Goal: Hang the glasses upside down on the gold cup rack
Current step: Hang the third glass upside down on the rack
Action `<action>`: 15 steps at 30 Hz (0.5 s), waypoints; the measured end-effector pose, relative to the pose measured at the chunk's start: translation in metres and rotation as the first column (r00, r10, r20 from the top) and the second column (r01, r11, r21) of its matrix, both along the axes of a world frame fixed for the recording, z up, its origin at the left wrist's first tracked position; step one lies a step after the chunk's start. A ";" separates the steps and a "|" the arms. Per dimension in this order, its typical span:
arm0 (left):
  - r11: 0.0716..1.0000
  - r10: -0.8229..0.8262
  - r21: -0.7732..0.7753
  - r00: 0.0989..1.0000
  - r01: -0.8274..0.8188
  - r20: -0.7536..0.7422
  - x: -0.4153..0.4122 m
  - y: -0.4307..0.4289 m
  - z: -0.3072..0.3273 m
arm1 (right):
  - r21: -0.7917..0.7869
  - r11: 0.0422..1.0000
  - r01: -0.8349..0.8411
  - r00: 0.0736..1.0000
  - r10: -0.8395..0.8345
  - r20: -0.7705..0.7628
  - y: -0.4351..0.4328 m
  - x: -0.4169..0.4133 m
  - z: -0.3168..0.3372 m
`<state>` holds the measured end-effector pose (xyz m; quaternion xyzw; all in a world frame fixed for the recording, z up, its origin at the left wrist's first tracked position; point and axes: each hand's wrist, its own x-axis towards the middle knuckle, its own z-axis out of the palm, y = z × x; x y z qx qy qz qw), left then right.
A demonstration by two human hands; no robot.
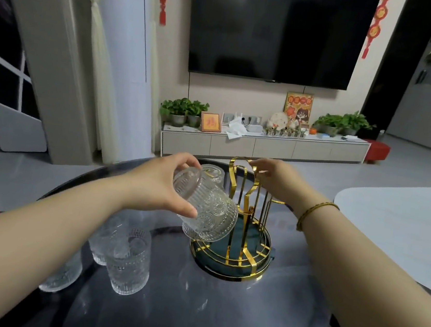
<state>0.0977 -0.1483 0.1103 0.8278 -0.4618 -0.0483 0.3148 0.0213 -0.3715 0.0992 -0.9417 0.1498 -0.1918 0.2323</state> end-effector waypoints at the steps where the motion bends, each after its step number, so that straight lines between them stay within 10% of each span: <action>1: 1.000 -0.004 0.006 1.000 0.004 -0.002 0.001 -0.003 -0.002 | 0.096 0.995 -0.014 1.000 0.013 0.004 -0.002 0.001 0.000; 15: 0.994 -0.094 0.063 0.991 0.089 0.090 -0.005 -0.047 0.009 | 0.434 0.899 -0.052 0.999 0.041 0.034 -0.014 0.005 0.001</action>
